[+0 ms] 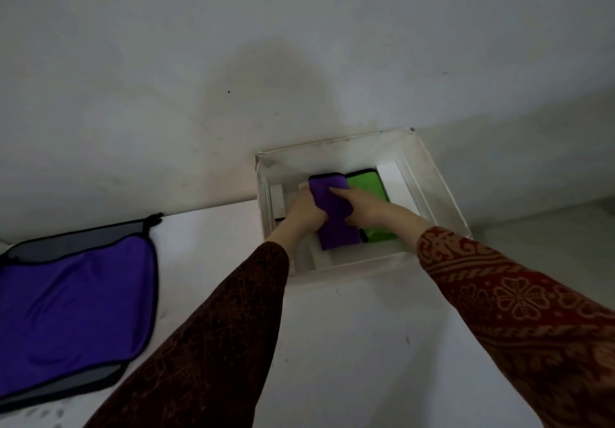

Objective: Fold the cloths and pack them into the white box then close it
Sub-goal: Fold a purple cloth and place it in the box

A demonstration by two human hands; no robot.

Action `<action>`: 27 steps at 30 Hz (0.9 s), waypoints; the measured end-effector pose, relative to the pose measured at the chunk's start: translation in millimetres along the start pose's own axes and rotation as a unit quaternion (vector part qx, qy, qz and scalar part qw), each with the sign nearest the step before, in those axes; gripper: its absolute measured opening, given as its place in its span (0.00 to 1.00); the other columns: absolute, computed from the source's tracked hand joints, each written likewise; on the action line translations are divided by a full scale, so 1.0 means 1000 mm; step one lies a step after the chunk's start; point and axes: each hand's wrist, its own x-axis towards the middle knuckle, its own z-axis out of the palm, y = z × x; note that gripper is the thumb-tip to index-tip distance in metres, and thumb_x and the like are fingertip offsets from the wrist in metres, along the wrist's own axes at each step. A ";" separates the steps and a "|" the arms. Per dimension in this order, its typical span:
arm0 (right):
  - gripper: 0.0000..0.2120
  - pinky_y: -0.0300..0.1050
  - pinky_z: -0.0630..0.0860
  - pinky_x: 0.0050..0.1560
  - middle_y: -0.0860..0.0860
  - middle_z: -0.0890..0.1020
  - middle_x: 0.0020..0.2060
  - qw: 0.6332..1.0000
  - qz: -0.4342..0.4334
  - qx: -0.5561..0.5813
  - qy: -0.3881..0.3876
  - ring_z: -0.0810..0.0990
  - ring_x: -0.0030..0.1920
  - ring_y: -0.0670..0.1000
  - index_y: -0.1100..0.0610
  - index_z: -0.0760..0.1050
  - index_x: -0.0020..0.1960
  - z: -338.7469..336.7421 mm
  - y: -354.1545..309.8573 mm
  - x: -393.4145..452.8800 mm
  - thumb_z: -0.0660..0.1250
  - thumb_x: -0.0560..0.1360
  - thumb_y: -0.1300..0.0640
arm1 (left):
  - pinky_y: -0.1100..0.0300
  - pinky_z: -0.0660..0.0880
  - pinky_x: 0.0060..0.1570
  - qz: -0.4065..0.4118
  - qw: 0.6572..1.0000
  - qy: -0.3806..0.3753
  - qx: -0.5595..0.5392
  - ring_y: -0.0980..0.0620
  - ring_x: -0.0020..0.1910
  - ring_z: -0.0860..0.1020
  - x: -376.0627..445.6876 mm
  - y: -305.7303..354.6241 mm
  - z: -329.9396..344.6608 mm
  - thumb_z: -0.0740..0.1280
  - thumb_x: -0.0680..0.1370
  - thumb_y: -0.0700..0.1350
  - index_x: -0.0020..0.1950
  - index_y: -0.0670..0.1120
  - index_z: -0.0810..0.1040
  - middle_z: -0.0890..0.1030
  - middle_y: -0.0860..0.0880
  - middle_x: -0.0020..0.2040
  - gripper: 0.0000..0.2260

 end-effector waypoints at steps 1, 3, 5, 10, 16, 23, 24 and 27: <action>0.35 0.44 0.63 0.66 0.61 0.59 0.74 1.000 0.005 -0.015 -0.007 0.62 0.72 0.59 0.57 0.52 0.75 0.002 0.002 0.002 0.65 0.73 0.64 | 0.51 0.77 0.48 0.038 0.998 0.023 0.051 0.40 0.53 0.78 -0.002 -0.001 0.002 0.65 0.71 0.37 0.56 0.36 0.74 0.78 0.37 0.55 0.14; 0.37 0.47 0.63 0.68 0.61 0.55 0.74 0.998 0.019 -0.053 -0.005 0.59 0.72 0.60 0.56 0.52 0.76 0.008 0.006 0.005 0.66 0.72 0.64 | 0.50 0.75 0.49 0.098 0.982 0.064 0.149 0.40 0.57 0.76 -0.003 -0.006 0.004 0.64 0.72 0.42 0.60 0.39 0.71 0.76 0.38 0.58 0.17; 0.37 0.52 0.62 0.70 0.61 0.55 0.74 0.990 0.023 -0.133 0.043 0.59 0.72 0.62 0.53 0.54 0.75 0.012 0.008 0.006 0.67 0.71 0.63 | 0.46 0.71 0.58 0.134 0.945 0.072 0.291 0.39 0.65 0.70 -0.001 -0.010 0.008 0.66 0.72 0.44 0.66 0.42 0.67 0.70 0.39 0.65 0.23; 0.44 0.60 0.48 0.73 0.54 0.42 0.77 0.944 0.065 -0.323 0.016 0.46 0.76 0.58 0.51 0.45 0.76 0.008 0.016 0.013 0.70 0.71 0.52 | 0.41 0.41 0.73 0.132 0.857 -0.060 0.495 0.44 0.77 0.40 0.007 -0.014 0.016 0.62 0.74 0.60 0.77 0.43 0.44 0.44 0.44 0.78 0.41; 0.49 0.71 0.39 0.69 0.52 0.37 0.76 0.921 0.075 -0.379 -0.046 0.36 0.75 0.61 0.50 0.37 0.76 0.011 0.021 0.027 0.67 0.70 0.39 | 0.40 0.36 0.72 0.088 0.837 -0.068 0.536 0.43 0.77 0.39 0.015 -0.020 0.016 0.58 0.72 0.67 0.77 0.45 0.41 0.42 0.46 0.79 0.44; 0.46 0.70 0.38 0.69 0.51 0.39 0.77 0.945 0.078 -0.316 -0.030 0.36 0.75 0.59 0.50 0.39 0.76 0.006 0.011 0.012 0.67 0.71 0.43 | 0.41 0.38 0.73 0.121 0.817 -0.033 0.562 0.44 0.77 0.40 0.001 -0.014 0.008 0.59 0.74 0.64 0.77 0.45 0.48 0.45 0.44 0.79 0.39; 0.45 0.70 0.38 0.70 0.51 0.38 0.77 0.957 0.078 -0.279 -0.017 0.35 0.75 0.59 0.50 0.39 0.76 0.005 0.007 0.002 0.66 0.72 0.43 | 0.41 0.38 0.73 0.144 0.800 -0.008 0.583 0.44 0.77 0.41 -0.008 -0.011 0.002 0.58 0.75 0.63 0.76 0.45 0.51 0.46 0.43 0.79 0.37; 0.42 0.68 0.38 0.70 0.51 0.38 0.76 0.983 0.057 -0.173 0.035 0.35 0.75 0.57 0.49 0.39 0.76 0.002 -0.009 -0.030 0.63 0.74 0.43 | 0.41 0.35 0.72 0.199 0.801 0.077 0.559 0.44 0.77 0.42 -0.041 -0.005 -0.017 0.56 0.77 0.61 0.76 0.48 0.53 0.48 0.42 0.78 0.32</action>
